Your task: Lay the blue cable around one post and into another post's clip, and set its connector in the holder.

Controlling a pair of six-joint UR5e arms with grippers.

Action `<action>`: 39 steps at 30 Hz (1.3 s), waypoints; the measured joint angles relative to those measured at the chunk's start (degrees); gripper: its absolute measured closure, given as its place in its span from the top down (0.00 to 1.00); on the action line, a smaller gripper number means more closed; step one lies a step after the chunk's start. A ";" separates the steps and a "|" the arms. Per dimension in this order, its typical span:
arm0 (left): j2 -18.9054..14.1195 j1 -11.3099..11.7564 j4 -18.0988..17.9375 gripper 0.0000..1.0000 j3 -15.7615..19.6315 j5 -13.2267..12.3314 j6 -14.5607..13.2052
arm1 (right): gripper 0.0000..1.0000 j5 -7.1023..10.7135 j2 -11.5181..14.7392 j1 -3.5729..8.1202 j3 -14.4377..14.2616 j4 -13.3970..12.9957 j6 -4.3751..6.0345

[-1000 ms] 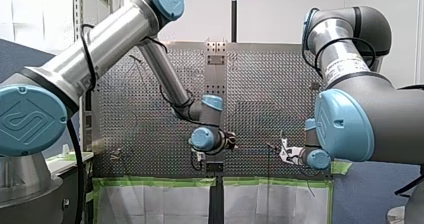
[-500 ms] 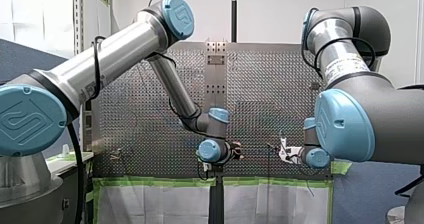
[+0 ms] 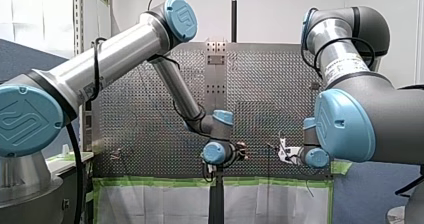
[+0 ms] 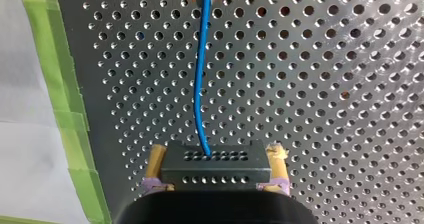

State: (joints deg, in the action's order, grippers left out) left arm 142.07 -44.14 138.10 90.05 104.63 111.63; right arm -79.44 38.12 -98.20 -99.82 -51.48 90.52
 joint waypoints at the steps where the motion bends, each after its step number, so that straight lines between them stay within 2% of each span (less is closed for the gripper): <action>1: 0.00 -0.11 0.23 1.00 -0.32 0.32 0.04 | 0.04 -0.01 0.00 0.00 0.00 0.04 -0.04; 7: 0.47 -0.88 3.04 1.00 -2.94 1.88 -0.01 | 0.04 -0.02 0.00 -0.01 0.00 0.14 -0.14; 13: 3.24 -2.00 6.26 1.00 -6.10 2.56 -0.57 | 0.04 0.04 0.00 0.12 -0.01 0.15 -0.08; 20: 4.51 -2.56 7.07 1.00 -9.61 3.96 1.33 | 0.04 0.07 0.00 0.23 -0.02 0.22 -0.08; 26: 4.55 -2.62 8.61 1.00 -12.19 4.51 1.48 | 0.04 0.12 0.00 0.29 0.00 0.16 -0.10; 39: 4.64 -1.95 11.19 1.00 -13.31 6.60 1.53 | 0.04 0.11 0.02 0.41 0.00 0.28 -0.01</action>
State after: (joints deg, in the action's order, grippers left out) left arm 146.71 -46.09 149.29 76.75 111.23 113.15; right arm -79.33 38.13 -97.80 -99.82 -51.20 90.50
